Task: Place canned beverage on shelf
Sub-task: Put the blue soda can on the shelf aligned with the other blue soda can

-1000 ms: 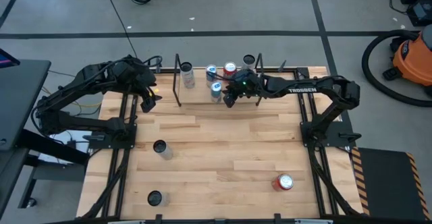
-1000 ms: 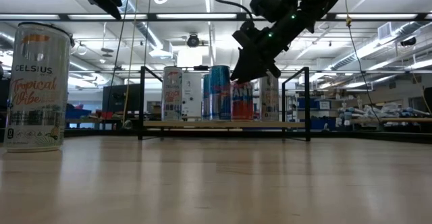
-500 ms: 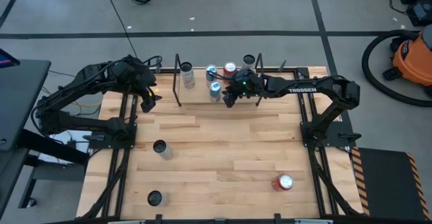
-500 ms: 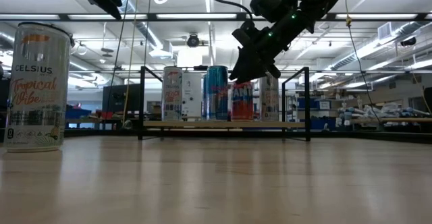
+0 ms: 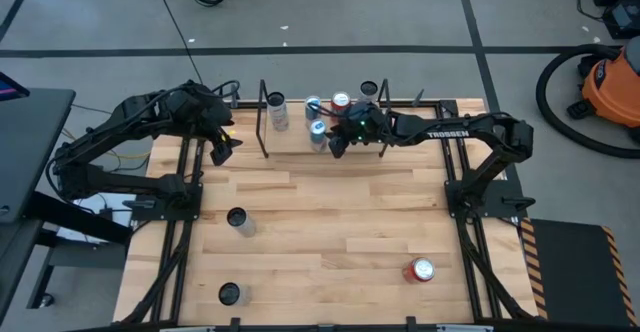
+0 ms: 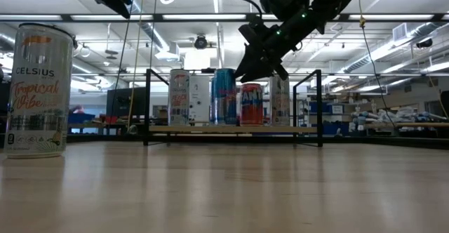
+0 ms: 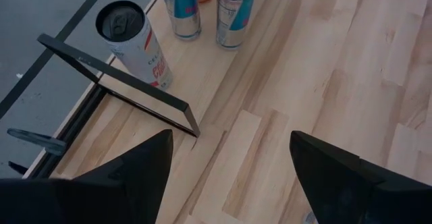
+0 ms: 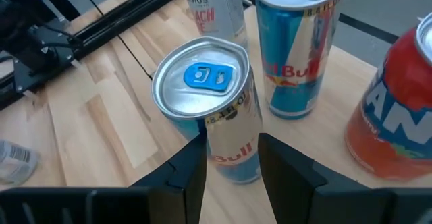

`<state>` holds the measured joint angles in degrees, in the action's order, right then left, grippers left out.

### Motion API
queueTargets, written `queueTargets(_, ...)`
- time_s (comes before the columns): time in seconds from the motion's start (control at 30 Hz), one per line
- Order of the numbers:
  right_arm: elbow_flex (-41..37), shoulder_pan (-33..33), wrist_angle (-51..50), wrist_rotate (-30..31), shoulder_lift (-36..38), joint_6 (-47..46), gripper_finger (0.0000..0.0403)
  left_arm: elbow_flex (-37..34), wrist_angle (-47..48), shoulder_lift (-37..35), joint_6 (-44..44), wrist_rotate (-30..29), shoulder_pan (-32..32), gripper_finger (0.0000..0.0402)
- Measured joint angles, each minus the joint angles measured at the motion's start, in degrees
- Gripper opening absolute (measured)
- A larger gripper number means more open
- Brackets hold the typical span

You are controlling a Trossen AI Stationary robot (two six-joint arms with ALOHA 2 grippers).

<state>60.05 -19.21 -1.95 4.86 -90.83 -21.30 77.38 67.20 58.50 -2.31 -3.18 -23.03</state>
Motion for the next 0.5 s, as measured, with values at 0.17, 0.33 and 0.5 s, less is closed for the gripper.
queueTargets(0.17, 0.0, -0.4, 2.4, -0.1, -2.1, -0.2, 0.0142, 0.0, 0.0, 0.0, 0.0, 0.0, 0.0, 0.0300)
queueTargets(0.33, 0.0, -0.4, 3.5, -0.1, -3.8, -0.2, 0.0142, 0.0, 0.2, 0.0, 0.0, 0.0, 0.0, 0.0300)
queueTargets(0.5, 0.0, -0.4, 4.4, -0.3, -3.6, 0.0, 0.0142, 0.0, 0.3, 0.0, 0.0, 0.0, 0.0, 0.0300)
